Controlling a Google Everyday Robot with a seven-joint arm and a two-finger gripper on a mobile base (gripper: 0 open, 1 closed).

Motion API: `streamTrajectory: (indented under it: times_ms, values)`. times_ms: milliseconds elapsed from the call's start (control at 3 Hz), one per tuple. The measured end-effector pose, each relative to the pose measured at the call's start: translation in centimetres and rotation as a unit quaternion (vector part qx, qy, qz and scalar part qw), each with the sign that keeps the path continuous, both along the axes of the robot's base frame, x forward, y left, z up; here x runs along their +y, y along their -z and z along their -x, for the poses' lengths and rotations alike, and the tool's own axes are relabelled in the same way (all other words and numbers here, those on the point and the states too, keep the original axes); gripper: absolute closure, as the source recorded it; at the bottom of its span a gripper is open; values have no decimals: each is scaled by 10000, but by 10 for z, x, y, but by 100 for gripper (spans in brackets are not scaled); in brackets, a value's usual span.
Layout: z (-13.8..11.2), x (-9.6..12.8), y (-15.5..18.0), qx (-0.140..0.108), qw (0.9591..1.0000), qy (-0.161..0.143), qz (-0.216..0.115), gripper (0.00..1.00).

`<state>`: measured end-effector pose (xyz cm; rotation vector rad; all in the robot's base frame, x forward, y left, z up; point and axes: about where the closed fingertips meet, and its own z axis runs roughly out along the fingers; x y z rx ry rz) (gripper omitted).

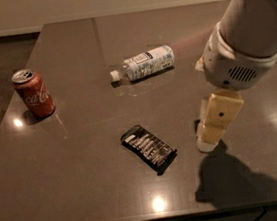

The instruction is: Move rxbar chocolate near blue plastic bottle

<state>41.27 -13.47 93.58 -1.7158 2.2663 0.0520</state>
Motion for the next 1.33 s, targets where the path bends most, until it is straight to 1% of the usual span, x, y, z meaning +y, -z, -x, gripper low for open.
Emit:
streamTrajectory:
  times_ms: [333, 667, 1000, 1333]
  values:
    - [6, 31, 25, 173, 9995, 113, -234, 0]
    - [4, 59, 49, 255, 9983, 328, -409, 0]
    - [1, 81, 67, 374, 9968, 542, -455, 0]
    - [2, 98, 81, 496, 9956, 655, -457, 0]
